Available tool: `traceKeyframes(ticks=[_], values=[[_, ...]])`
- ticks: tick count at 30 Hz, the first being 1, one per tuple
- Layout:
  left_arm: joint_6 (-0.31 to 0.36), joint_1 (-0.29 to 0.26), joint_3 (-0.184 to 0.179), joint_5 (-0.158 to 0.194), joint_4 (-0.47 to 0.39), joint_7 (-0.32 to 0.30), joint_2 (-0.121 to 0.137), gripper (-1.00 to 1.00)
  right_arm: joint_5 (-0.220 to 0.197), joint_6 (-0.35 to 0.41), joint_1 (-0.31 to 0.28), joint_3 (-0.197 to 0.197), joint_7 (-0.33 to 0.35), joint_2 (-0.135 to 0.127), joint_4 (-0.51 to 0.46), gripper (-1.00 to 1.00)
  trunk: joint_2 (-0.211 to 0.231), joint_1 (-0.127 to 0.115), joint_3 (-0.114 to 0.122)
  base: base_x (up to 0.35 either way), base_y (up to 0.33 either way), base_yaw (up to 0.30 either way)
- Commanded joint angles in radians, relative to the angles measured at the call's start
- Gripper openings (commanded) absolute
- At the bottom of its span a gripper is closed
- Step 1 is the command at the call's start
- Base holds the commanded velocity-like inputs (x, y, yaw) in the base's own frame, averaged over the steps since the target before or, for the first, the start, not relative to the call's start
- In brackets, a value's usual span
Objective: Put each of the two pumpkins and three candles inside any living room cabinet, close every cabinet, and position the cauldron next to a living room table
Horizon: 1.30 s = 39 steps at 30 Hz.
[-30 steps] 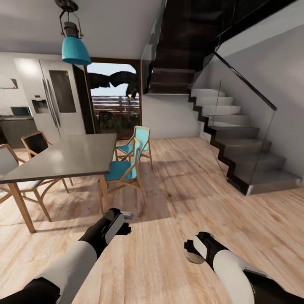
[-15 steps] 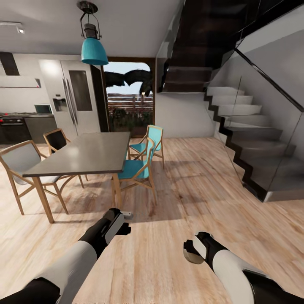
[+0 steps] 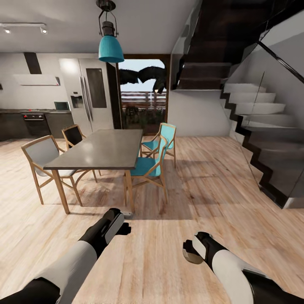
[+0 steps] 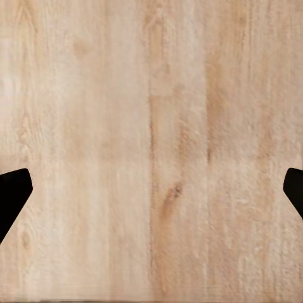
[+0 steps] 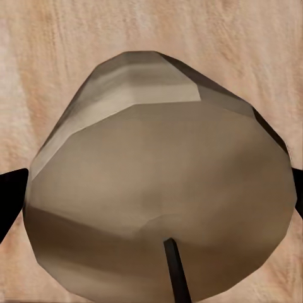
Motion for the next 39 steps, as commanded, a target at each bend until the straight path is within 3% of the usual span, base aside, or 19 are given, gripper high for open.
traceKeyframes(ticks=[1,39], values=[[0.002,-0.001,-0.004,0.011,-0.001,0.009,0.000,1.00,0.003,0.005,0.000,-0.006,-0.003,0.001,-0.003,-1.00,-0.001,0.000,-0.002,0.000,0.000,0.207],[0.000,0.001,-0.004,0.004,-0.002,0.010,0.000,1.00,0.005,0.005,0.000,-0.004,-0.003,-0.001,-0.003,-1.00,-0.001,0.000,-0.049,0.000,0.000,0.180]])
